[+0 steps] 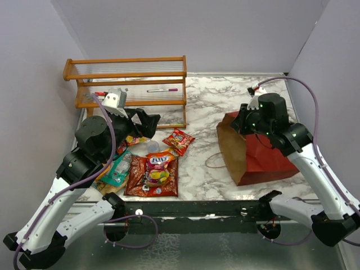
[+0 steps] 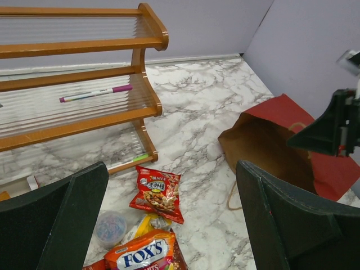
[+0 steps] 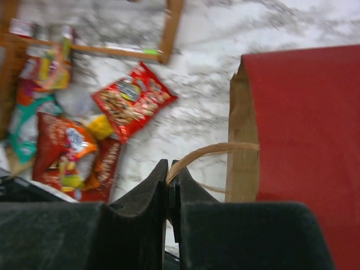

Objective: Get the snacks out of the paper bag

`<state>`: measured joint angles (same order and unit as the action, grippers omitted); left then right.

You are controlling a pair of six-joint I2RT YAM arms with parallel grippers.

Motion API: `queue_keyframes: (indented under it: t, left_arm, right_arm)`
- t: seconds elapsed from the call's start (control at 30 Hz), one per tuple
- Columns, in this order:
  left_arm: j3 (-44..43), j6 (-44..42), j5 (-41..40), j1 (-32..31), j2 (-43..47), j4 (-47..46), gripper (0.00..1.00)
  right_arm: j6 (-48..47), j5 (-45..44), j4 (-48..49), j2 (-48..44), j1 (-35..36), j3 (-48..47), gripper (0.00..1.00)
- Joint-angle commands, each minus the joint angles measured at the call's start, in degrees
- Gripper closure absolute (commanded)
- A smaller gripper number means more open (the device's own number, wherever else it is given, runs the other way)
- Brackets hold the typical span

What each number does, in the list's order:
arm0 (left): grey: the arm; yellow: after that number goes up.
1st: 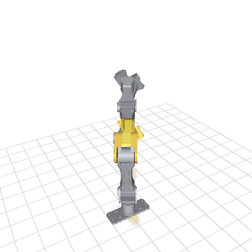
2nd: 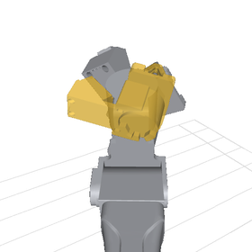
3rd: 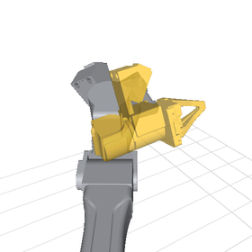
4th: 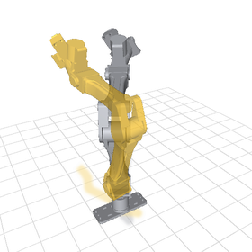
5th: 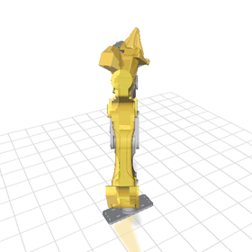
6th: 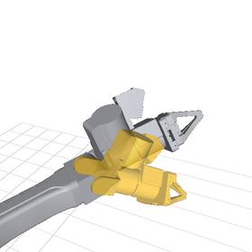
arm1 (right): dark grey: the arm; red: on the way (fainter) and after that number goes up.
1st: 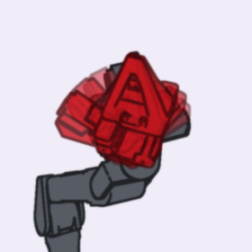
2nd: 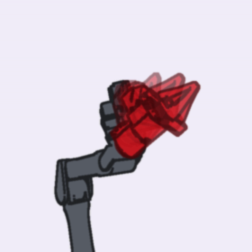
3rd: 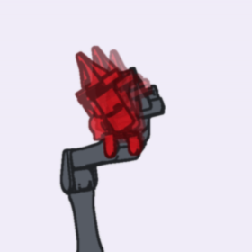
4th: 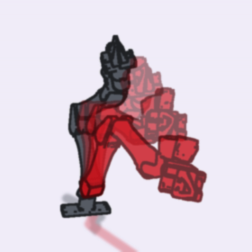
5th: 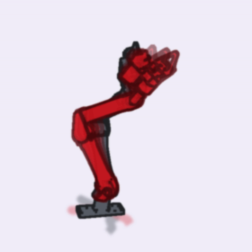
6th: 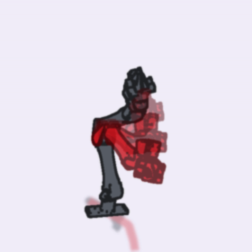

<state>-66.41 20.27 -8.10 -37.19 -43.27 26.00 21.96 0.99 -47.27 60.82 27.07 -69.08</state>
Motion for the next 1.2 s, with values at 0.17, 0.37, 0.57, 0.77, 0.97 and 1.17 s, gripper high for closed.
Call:
queue_keyframes:
  t: [0.17, 0.37, 0.57, 0.77, 0.97, 1.17]
  left_arm:
    - [-1.7, 1.0, 0.8, 0.2, 0.9, 1.1, 0.01]
    - [-2.4, 1.6, 0.8, 0.2, 1.0, 1.8, 0.01]
    - [-2.4, 3.1, 1.1, 0.1, 1.6, 2.2, 0.01]
    - [-2.0, 5.6, 3.3, 0.2, 0.4, 1.1, 0.01]
    - [-0.7, 8.1, 5.3, 0.2, 0.4, 0.7, 0.01]
    - [0.3, 9.6, 6.4, 0.2, 0.8, 1.6, 0.01]
  right_arm:
    - [12.6, 11.6, 9.8, -6.2, 0.3, -7.3, 0.98]
    - [19.9, -3.5, 12.9, -14.0, 0.4, -3.5, 0.98]
    - [20.4, -15.6, 13.0, -16.5, 0.4, 0.8, 0.99]
    - [15.3, -25.3, 13.5, -12.7, 0.4, 1.3, 0.99]
    - [9.4, -34.0, 17.5, -9.1, 0.4, 2.9, 0.99]
    - [4.9, -34.9, 19.6, -3.0, -0.8, 2.3, 0.98]
